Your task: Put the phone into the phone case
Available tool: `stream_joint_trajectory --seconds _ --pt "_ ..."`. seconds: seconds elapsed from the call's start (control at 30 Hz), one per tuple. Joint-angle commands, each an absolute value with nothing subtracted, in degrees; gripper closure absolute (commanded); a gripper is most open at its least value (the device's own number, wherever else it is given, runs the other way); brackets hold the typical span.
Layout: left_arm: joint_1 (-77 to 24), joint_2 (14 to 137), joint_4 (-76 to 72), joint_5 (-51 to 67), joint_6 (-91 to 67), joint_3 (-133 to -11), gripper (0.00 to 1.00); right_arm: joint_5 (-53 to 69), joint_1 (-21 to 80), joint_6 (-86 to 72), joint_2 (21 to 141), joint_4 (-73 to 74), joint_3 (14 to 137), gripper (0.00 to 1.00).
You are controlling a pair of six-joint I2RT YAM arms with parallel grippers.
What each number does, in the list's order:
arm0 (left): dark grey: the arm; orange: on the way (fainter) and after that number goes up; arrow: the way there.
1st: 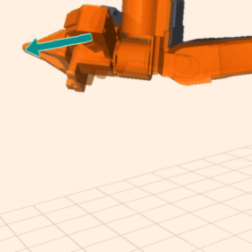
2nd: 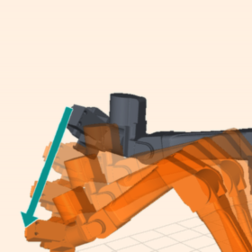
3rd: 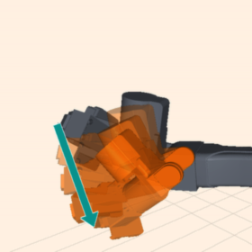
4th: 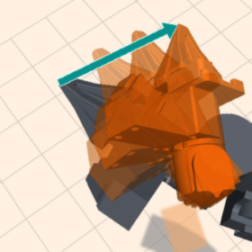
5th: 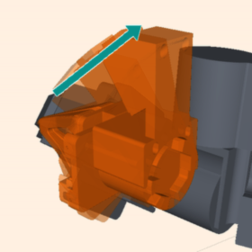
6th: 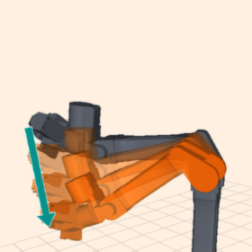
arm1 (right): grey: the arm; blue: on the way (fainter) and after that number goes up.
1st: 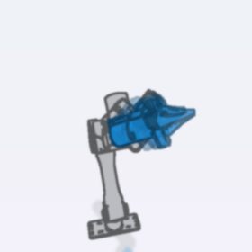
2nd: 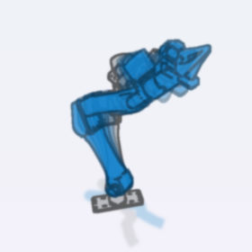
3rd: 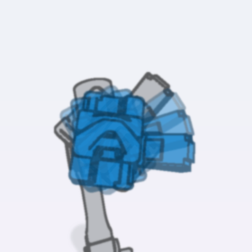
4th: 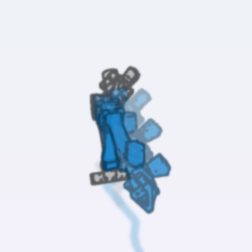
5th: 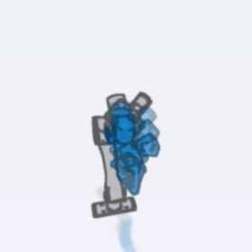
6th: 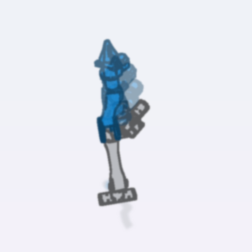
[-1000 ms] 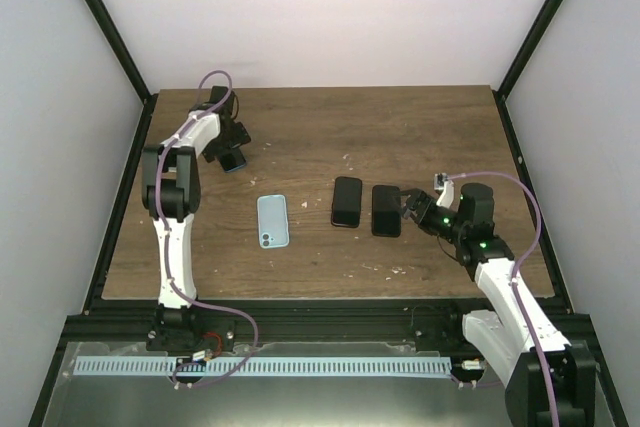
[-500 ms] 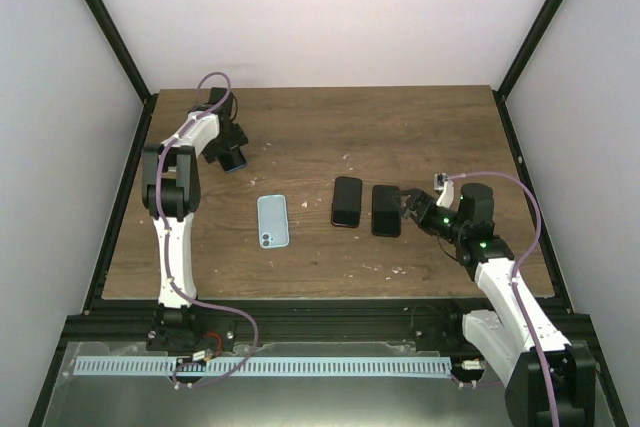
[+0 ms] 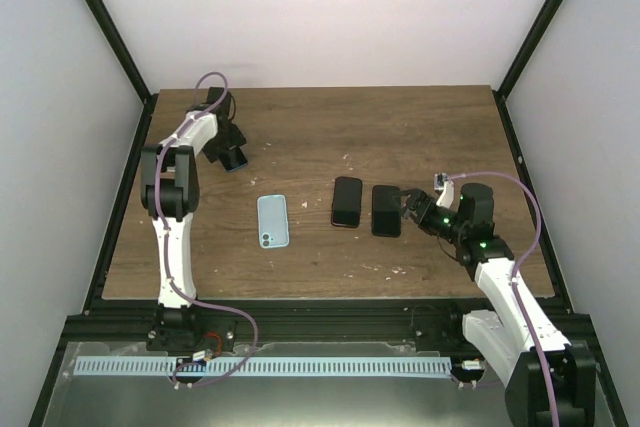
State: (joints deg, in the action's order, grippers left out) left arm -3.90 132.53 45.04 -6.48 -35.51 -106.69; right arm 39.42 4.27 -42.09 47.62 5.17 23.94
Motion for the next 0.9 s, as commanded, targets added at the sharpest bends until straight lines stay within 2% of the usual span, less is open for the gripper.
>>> stream_joint_trajectory --seconds 0.0,0.4,0.63,0.87 --pt "-4.1 132.3 47.6 -2.8 -34.3 -104.0 0.27 39.6 4.0 -42.1 47.1 5.7 26.2 0.0" --pt "-5.5 124.8 44.1 -3.6 -30.6 -92.2 0.25 40.3 4.0 -41.7 47.1 5.3 26.1 0.0" --pt "-4.9 128.8 49.2 -9.0 -31.0 -102.8 0.06 39.9 4.0 -41.6 45.9 6.1 25.3 0.0" --pt "-4.1 133.8 51.6 -6.4 -32.6 -109.8 0.02 39.6 4.0 -41.1 46.3 6.1 26.5 0.0"
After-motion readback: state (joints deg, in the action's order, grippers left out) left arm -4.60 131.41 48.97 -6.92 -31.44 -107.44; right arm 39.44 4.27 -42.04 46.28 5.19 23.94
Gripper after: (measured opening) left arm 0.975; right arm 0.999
